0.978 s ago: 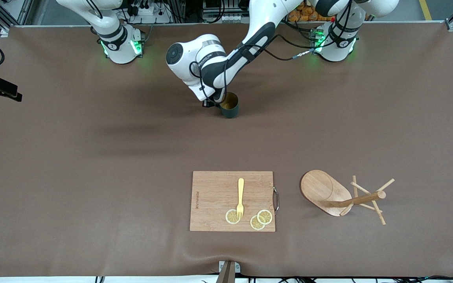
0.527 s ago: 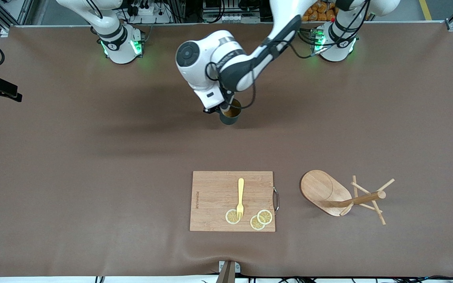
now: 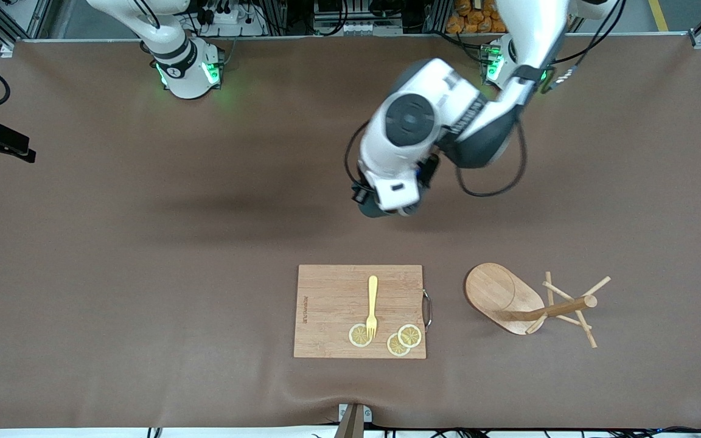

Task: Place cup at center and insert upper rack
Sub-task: 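Grasp the mug handle with the left gripper and lift it, then carry the mug with the left gripper to the wooden mug stand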

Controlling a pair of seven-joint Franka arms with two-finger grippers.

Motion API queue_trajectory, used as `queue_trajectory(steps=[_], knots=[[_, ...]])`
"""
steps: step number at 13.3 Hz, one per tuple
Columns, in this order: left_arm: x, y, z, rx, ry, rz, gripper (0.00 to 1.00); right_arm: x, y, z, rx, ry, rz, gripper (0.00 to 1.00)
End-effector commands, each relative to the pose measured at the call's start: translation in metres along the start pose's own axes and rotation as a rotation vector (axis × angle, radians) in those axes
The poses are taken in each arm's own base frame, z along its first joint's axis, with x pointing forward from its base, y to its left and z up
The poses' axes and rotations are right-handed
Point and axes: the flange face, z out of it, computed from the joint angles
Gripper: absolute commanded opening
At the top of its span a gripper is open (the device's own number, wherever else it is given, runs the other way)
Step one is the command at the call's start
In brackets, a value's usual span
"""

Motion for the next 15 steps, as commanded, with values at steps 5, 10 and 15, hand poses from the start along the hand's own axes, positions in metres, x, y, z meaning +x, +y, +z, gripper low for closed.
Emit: queue_trajectory(steps=[5, 10, 15], knots=[[0.134, -0.018, -0.054, 0.021, -0.236, 0.170, 0.00, 0.001, 0.001, -0.005, -0.015, 0.009, 0.014, 1.00], [0.252, -0.055, -0.104, -0.053, -0.357, 0.259, 0.00, 0.001, 0.000, -0.008, -0.013, 0.017, 0.013, 1.00], [0.335, -0.084, -0.126, -0.208, -0.541, 0.297, 0.00, 0.001, -0.005, -0.009, -0.009, 0.021, 0.005, 1.00]])
